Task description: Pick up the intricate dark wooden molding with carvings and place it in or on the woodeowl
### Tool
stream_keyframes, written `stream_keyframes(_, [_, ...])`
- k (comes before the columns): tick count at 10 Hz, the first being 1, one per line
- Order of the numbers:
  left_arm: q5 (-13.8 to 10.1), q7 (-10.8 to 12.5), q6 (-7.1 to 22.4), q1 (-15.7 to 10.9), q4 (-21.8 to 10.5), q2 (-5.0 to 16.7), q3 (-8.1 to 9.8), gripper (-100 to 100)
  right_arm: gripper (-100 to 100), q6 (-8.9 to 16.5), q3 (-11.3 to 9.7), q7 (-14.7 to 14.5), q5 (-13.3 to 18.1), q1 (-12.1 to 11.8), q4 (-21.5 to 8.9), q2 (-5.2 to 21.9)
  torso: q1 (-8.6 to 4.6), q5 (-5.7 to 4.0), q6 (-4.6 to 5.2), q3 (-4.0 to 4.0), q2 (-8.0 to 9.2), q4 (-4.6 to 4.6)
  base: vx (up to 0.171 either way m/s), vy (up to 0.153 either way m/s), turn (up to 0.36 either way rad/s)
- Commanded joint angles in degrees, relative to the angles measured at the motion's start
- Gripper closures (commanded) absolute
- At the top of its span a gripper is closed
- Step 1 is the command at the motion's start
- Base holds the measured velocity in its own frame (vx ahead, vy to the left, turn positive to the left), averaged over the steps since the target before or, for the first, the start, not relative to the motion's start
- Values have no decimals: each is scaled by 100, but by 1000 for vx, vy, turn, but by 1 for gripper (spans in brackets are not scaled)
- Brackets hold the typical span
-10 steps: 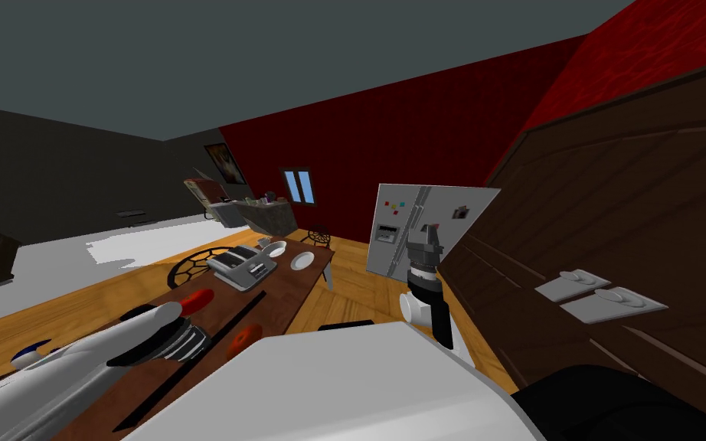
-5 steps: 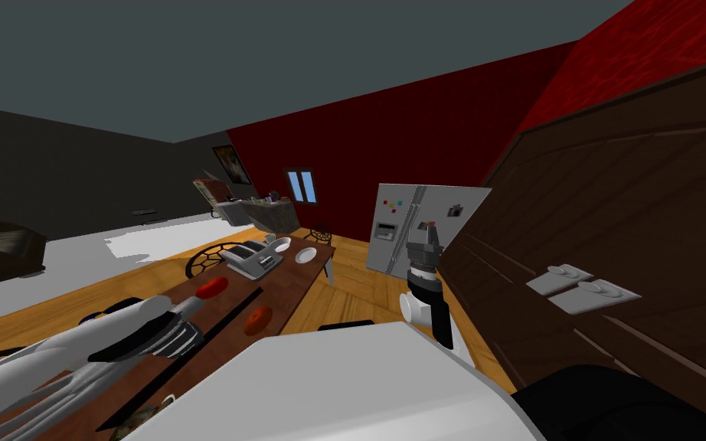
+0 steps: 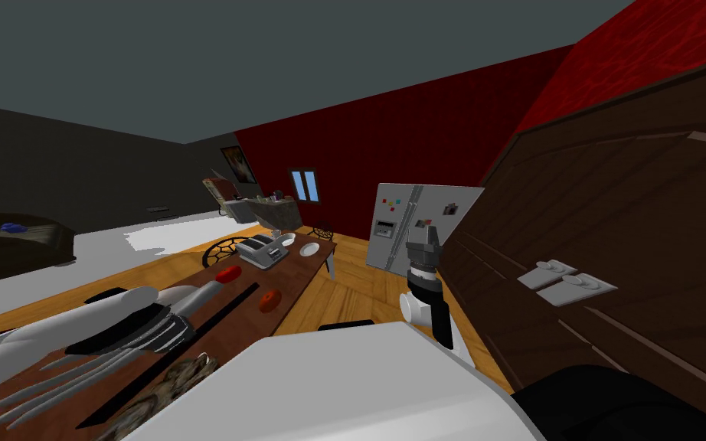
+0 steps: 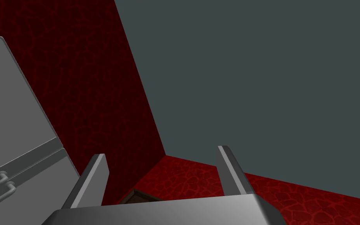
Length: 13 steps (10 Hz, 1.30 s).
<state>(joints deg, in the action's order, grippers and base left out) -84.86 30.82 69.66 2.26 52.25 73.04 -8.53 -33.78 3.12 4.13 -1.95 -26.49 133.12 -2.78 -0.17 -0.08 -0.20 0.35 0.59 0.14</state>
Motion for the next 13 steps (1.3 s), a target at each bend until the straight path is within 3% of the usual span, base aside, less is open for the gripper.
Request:
stream_keyframes(1, [-137, 10, 123, 24, 87, 172, 11, 100, 0, 0, 0, 0, 0, 0, 0, 0, 0, 0, 0, 0, 0, 0, -166, -29, 29])
stream_keyframes(8, [-716, 48, 660, 95, 458, 970, 69, 100, 0, 0, 0, 0, 0, 0, 0, 0, 5, 0, 2, -1, -2, 0, -143, -7, 36])
stream_keyframes(9, [-691, 29, 604, 132, 436, 918, 89, 100, 0, 0, 0, 0, 0, 0, 0, 0, 5, -1, 1, -1, -3, 0, -60, 7, 14])
stream_keyframes(10, [-700, 29, 623, 139, 442, 934, 91, -100, 0, 0, 0, 0, 0, -1, 0, 0, 5, 4, 7, -14, -28, -5, -13, 1, 2])
stream_keyframes(13, [-698, 28, 623, 140, 441, 933, 90, -100, 0, 0, 0, 0, 0, -2, 0, 0, 4, 4, 9, -36, -63, -14, -2, 0, 0])
